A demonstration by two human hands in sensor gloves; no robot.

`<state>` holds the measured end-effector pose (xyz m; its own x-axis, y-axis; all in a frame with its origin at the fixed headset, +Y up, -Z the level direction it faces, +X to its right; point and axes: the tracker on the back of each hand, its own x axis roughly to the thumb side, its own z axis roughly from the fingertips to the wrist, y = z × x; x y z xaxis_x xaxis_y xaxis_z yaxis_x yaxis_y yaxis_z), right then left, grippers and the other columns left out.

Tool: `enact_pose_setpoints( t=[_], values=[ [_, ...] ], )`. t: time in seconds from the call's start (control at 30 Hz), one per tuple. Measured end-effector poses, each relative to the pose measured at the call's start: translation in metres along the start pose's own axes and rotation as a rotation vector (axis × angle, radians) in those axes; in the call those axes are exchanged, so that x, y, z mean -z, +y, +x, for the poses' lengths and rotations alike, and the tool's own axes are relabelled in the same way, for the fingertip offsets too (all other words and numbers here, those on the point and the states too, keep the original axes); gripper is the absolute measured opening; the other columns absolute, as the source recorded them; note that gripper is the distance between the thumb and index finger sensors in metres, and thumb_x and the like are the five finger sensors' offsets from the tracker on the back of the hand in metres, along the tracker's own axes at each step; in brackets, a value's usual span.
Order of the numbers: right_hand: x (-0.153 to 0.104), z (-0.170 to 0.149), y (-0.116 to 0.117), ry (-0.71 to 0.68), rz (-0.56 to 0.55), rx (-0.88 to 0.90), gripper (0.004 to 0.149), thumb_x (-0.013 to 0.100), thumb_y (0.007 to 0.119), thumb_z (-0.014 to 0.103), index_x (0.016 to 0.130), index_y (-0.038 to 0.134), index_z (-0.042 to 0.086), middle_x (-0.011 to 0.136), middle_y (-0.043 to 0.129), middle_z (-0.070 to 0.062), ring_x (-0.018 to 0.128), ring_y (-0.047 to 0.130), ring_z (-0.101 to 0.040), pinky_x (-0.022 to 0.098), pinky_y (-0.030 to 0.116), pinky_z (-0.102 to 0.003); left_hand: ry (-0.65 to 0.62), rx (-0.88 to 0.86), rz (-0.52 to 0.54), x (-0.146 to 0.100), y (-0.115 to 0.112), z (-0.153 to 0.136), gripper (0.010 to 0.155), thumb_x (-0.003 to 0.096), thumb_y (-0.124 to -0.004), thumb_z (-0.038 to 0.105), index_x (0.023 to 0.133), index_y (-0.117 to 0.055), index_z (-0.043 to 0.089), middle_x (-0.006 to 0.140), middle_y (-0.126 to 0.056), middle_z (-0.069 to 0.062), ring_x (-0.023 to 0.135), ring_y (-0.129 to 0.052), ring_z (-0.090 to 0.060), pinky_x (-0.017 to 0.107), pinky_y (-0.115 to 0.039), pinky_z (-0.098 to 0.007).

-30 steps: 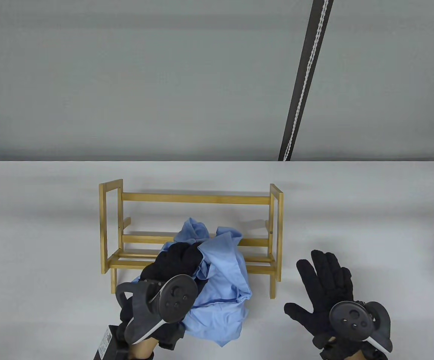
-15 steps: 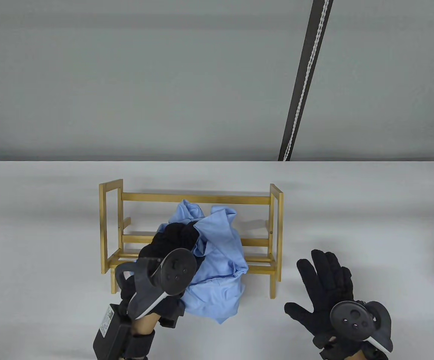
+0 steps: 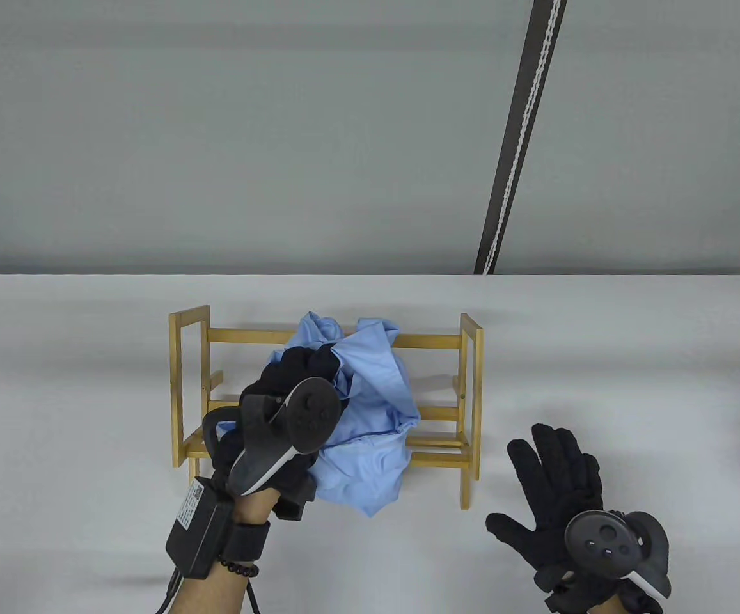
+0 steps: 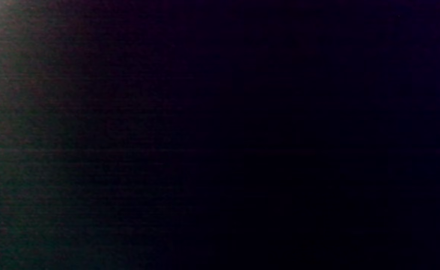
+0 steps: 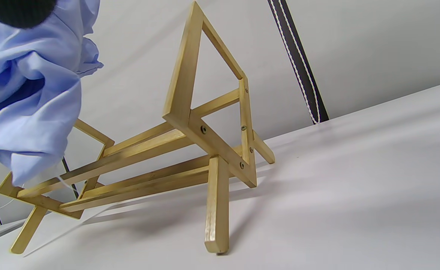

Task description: Hang long-sleeve shirt on book rack

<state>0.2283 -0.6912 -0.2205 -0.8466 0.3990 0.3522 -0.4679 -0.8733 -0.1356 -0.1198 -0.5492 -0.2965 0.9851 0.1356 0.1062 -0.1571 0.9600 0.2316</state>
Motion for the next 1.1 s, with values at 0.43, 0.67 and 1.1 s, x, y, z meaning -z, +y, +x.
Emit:
enact_pose_setpoints(
  t=[0.43, 0.67, 1.1],
  values=[
    [0.000, -0.001, -0.001, 0.005, -0.005, 0.001, 0.092, 0.038, 0.067, 0.076, 0.110, 0.031, 0.030, 0.119, 0.025, -0.016, 0.110, 0.024, -0.049, 0.070, 0.028, -0.075, 0.074, 0.014, -0.093, 0.028, -0.028, -0.003, 0.061, 0.0425, -0.075, 0.058, 0.098, -0.051, 0.049, 0.102, -0.079, 0.005, 0.077, -0.096, -0.022, 0.055, -0.086, -0.040],
    [0.001, -0.001, -0.001, 0.011, -0.004, 0.005, 0.092, 0.039, 0.067, 0.075, 0.110, 0.031, 0.030, 0.119, 0.025, -0.016, 0.110, 0.024, -0.049, 0.070, 0.028, -0.075, 0.118, 0.023, -0.119, 0.039, -0.054, -0.005, 0.060, 0.0443, -0.070, 0.056, 0.099, -0.046, 0.050, 0.107, -0.072, 0.006, 0.084, -0.091, -0.023, 0.060, -0.082, -0.042],
    [0.001, -0.003, -0.001, 0.018, -0.005, 0.027, 0.092, 0.039, 0.067, 0.075, 0.110, 0.031, 0.029, 0.119, 0.025, -0.016, 0.110, 0.025, -0.049, 0.070, 0.029, -0.075, 0.242, 0.089, -0.182, 0.058, -0.088, -0.007, 0.063, 0.0426, -0.071, 0.061, 0.100, -0.047, 0.050, 0.107, -0.073, 0.007, 0.084, -0.093, -0.022, 0.060, -0.083, -0.040]
  ],
)
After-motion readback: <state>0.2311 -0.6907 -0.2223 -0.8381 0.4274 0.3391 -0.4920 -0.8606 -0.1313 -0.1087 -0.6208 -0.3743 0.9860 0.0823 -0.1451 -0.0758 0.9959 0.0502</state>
